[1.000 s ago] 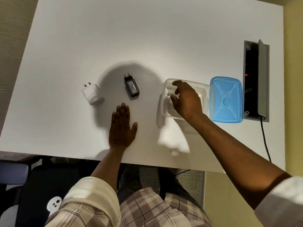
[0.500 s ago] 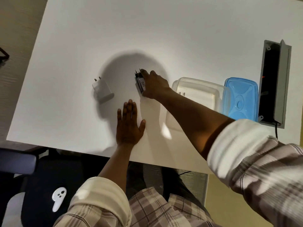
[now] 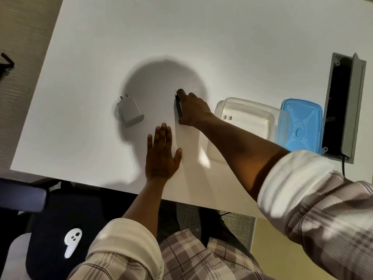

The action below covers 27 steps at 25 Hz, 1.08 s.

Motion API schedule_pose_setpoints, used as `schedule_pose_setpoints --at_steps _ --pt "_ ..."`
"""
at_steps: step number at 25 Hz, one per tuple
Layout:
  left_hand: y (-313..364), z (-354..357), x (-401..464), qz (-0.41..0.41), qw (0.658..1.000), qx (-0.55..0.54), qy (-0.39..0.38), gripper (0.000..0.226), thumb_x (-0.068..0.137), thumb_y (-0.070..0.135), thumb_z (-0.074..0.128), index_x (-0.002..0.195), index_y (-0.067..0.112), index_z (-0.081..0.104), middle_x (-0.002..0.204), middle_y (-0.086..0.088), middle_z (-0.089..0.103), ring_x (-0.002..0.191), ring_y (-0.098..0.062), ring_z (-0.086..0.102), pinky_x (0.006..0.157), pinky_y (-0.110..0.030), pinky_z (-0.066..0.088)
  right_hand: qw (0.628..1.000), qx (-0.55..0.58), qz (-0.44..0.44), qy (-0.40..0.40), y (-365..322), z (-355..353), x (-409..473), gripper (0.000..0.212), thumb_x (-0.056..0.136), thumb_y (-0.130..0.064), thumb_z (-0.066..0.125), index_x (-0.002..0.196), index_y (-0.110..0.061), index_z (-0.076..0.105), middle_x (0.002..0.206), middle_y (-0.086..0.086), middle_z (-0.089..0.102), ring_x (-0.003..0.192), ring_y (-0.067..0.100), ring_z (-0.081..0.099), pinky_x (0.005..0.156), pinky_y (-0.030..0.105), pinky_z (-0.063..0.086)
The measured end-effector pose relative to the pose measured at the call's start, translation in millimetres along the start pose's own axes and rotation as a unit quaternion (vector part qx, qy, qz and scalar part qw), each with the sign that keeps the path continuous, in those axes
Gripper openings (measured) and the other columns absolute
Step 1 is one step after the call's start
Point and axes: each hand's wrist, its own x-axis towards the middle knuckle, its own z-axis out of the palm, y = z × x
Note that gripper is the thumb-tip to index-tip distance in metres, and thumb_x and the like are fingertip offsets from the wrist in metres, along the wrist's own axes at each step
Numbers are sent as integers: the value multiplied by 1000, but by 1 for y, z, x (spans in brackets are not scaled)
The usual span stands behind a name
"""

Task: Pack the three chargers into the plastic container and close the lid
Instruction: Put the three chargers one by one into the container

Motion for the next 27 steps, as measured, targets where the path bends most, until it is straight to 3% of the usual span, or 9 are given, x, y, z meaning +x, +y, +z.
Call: schedule_pose_setpoints --at_steps 5,8,10,13,18,27 --pt "0 -2 1 2 1000 -10 -2 77 98 55 27 159 14 4 169 -7 7 156 -24 5 127 -47 7 993 90 -15 75 1 -15 -43 88 72 -26 81 142 -16 29 118 16 56 95 33 65 76 39 58" --pt "1 -4 0 4 1000 -8 -4 77 97 55 24 159 14 2 169 -7 6 156 -25 5 127 -48 8 983 121 -17 136 18 -28 -80 84 68 -28 80 136 -20 32 110 12 58 86 30 62 62 34 50" --pt "1 -5 -1 6 1000 -5 -1 78 97 53 26 159 13 2 169 -8 5 156 -25 5 127 -48 8 979 135 24 152 42 -36 -103 80 66 -28 77 133 -25 33 106 9 59 83 30 61 62 34 50" --pt "2 -6 -2 9 1000 -3 4 78 97 51 29 159 12 3 168 -9 7 156 -26 7 127 -47 8 972 152 101 146 84 -41 -128 82 65 -26 77 135 -29 33 107 6 59 85 29 60 70 35 51" --pt "1 -6 -2 7 1000 -1 -2 78 97 51 27 159 12 2 168 -9 7 156 -27 7 127 -48 9 979 97 155 95 130 -23 -133 79 67 -17 78 134 -21 35 106 12 58 87 33 61 68 35 50" --pt "0 -4 0 6 1000 5 -6 78 97 51 27 159 12 2 168 -9 7 156 -27 7 127 -48 7 983 54 175 24 151 3 -107 85 65 -18 81 135 -14 32 104 15 55 86 32 59 69 38 51"
